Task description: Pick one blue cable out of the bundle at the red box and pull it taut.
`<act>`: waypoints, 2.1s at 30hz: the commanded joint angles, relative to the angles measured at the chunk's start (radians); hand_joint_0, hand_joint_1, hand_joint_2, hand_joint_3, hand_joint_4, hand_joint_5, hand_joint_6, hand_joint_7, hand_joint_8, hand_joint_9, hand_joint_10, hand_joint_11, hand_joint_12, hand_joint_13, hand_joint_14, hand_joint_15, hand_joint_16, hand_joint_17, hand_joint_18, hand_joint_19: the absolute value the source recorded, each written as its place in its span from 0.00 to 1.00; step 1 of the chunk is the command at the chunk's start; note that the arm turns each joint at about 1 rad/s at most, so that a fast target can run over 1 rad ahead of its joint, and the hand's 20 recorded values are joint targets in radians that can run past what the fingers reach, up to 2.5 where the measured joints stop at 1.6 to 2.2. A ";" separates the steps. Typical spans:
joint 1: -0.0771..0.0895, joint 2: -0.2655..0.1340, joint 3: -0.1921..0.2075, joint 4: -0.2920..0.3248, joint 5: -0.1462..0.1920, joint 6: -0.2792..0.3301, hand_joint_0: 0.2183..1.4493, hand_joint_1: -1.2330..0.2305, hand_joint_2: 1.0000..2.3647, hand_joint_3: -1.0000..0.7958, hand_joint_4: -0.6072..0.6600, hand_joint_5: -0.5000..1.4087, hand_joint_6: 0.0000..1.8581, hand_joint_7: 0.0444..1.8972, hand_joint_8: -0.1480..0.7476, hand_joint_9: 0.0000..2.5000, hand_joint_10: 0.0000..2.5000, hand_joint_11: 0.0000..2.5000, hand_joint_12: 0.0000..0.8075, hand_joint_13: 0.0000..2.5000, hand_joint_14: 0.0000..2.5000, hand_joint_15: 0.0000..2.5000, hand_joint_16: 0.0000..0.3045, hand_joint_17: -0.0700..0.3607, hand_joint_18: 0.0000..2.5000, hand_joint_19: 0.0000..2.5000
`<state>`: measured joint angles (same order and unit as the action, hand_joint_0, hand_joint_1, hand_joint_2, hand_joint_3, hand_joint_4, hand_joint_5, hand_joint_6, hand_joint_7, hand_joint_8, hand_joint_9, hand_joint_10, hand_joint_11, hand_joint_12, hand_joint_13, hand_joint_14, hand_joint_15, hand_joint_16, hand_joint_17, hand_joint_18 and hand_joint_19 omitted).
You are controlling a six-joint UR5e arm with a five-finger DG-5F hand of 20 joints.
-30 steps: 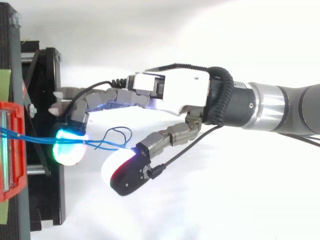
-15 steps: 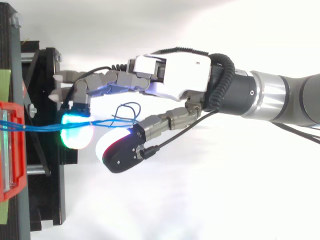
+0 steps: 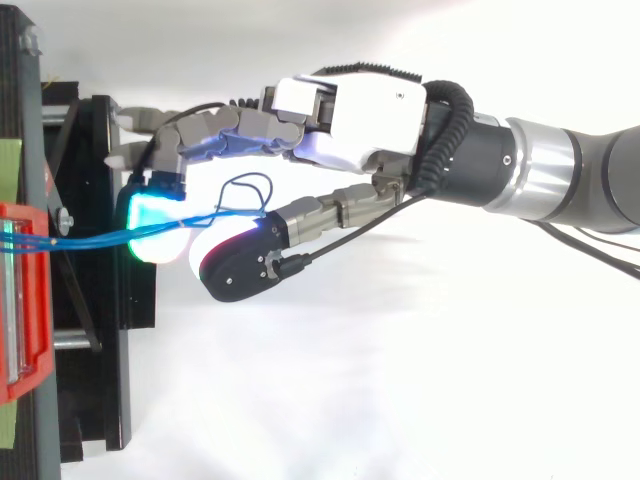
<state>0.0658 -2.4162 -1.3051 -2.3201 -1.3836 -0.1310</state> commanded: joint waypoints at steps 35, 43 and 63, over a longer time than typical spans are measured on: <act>0.009 -0.001 0.015 -0.019 0.009 -0.050 0.28 0.40 0.00 0.32 0.69 0.20 0.29 0.60 0.51 0.15 0.00 0.04 0.43 0.03 0.00 0.02 0.18 0.45 0.00 0.05; 0.017 -0.046 0.021 0.019 0.018 -0.047 0.28 0.40 0.00 0.32 0.69 0.20 0.29 0.60 0.51 0.15 0.00 0.04 0.43 0.03 0.00 0.02 0.18 0.45 0.00 0.05; 0.011 -0.044 0.049 0.025 0.014 -0.036 0.32 0.40 0.01 0.39 0.64 0.18 0.37 0.51 0.51 0.16 0.00 0.05 0.43 0.04 0.00 0.02 0.17 0.44 0.01 0.05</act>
<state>0.0772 -2.4610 -1.2607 -2.2949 -1.3694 -0.1672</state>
